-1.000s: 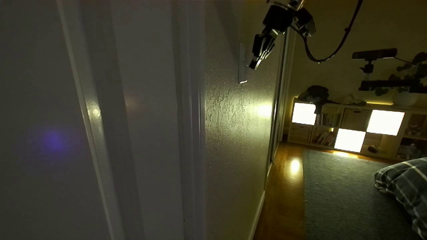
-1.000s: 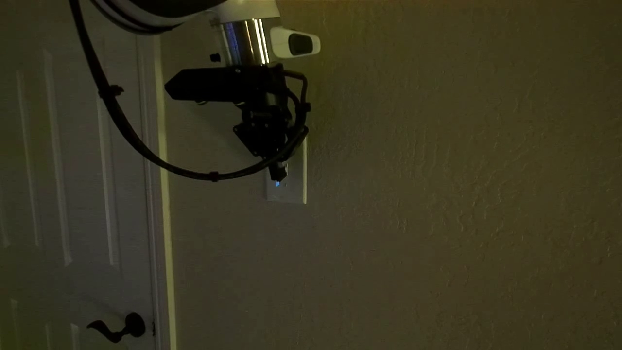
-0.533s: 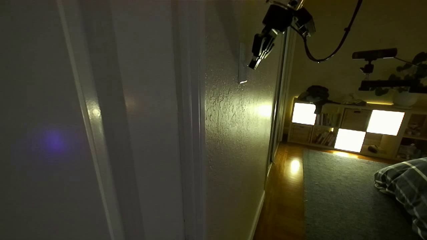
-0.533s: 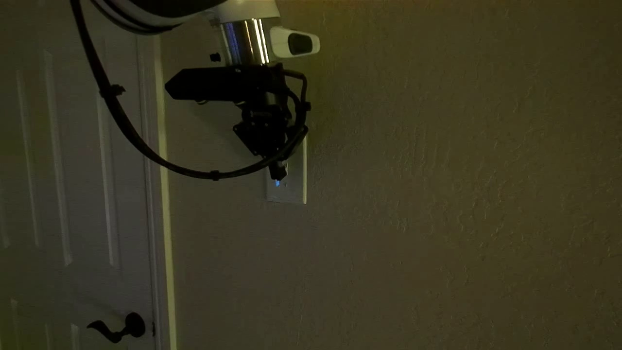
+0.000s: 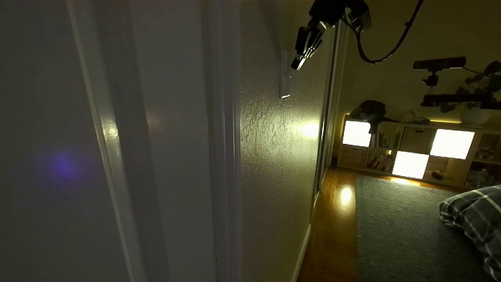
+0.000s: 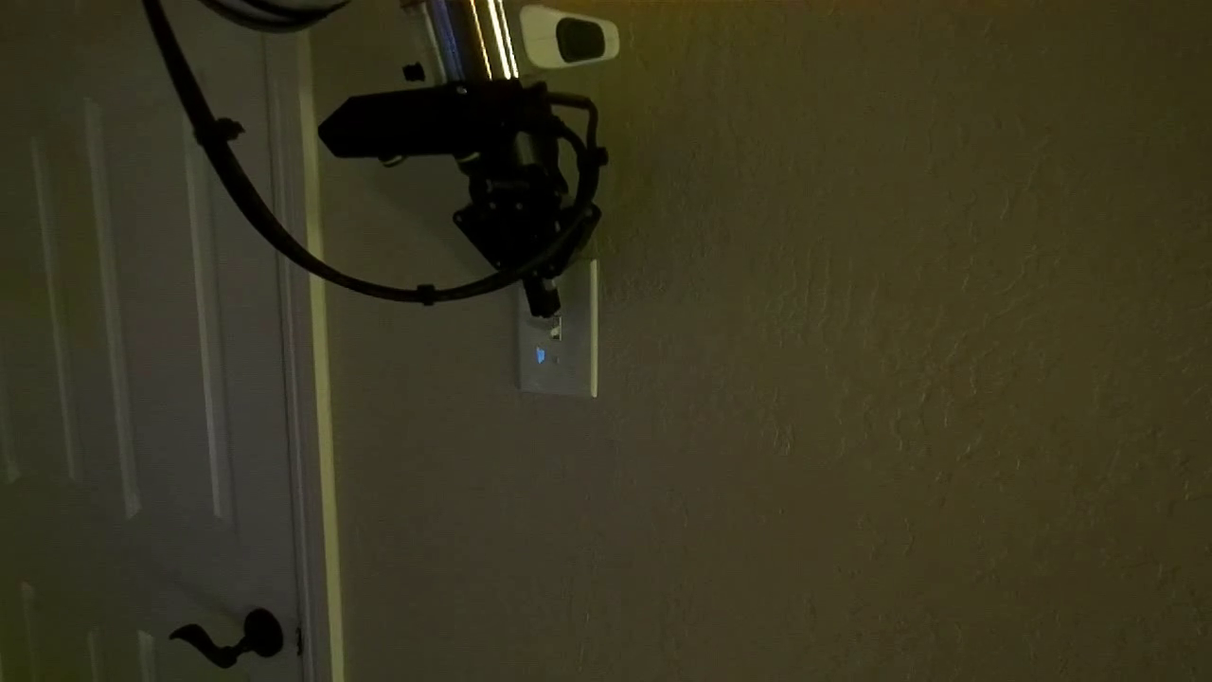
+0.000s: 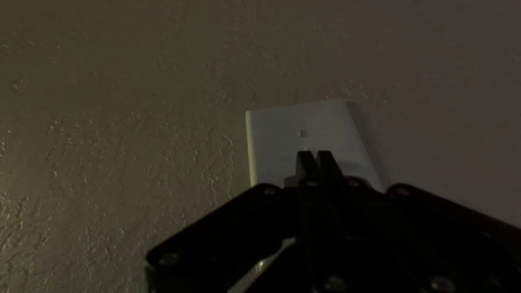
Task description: Turn off the light
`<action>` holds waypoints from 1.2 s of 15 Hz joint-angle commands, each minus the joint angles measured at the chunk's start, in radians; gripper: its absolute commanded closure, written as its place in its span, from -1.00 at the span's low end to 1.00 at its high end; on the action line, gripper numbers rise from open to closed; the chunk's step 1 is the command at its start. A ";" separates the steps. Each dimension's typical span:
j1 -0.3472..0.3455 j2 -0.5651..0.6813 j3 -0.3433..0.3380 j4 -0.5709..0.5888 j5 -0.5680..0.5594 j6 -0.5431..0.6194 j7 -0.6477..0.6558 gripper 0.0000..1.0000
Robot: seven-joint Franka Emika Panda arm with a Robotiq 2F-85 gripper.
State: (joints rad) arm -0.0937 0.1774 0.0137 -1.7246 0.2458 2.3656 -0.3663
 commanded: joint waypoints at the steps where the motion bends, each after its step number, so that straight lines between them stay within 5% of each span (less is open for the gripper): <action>1: -0.001 -0.022 0.001 -0.021 0.007 0.008 -0.018 0.86; 18: -0.008 0.069 0.004 0.036 0.002 0.003 -0.015 0.86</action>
State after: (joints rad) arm -0.0931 0.2344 0.0140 -1.6945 0.2457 2.3670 -0.3724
